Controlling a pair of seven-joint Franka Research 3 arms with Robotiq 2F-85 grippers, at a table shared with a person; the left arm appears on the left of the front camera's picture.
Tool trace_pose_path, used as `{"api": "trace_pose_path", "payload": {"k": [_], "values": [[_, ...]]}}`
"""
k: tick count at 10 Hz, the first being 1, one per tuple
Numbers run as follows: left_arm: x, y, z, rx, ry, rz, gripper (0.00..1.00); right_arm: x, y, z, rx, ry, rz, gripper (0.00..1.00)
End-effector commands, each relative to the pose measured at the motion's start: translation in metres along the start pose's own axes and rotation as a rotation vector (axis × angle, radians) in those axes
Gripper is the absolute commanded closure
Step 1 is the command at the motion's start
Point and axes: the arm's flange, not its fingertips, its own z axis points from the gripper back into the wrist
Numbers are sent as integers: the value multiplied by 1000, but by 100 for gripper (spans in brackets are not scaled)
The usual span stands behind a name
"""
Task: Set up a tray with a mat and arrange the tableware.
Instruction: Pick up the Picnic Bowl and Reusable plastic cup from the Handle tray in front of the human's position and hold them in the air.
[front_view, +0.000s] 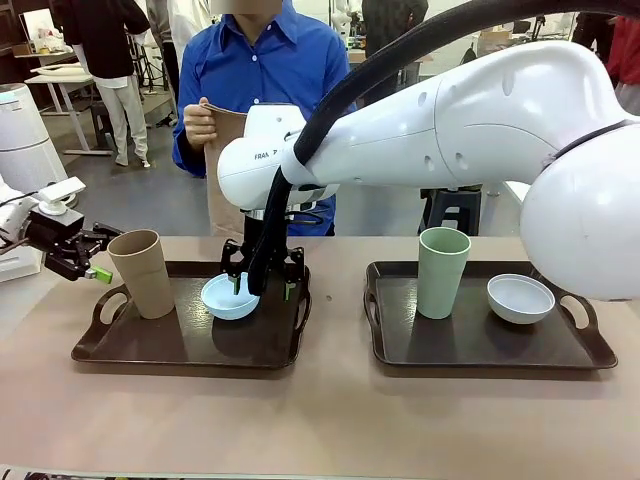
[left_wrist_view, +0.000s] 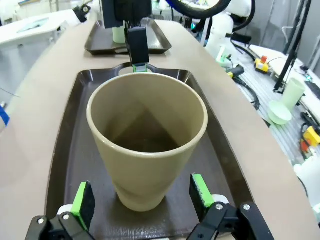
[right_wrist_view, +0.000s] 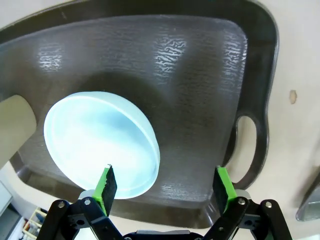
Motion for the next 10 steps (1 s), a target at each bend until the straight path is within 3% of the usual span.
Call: {"api": "trace_pose_path", "payload": {"k": [1,4,6,10], "values": [[2,-9,-10,6,-24,-33,0,2,8,1,-56,-26,-27,0],[10,-7,-26,-12,-16,-46,0,8,7,0,-65,-48,-27,0],[14,-6,-36,-28,-3,-50,0,10,10,-2,-73,-135,14,0],[15,-2,-48,-21,43,-64,0,13,14,-12,-54,-169,54,0]]}}
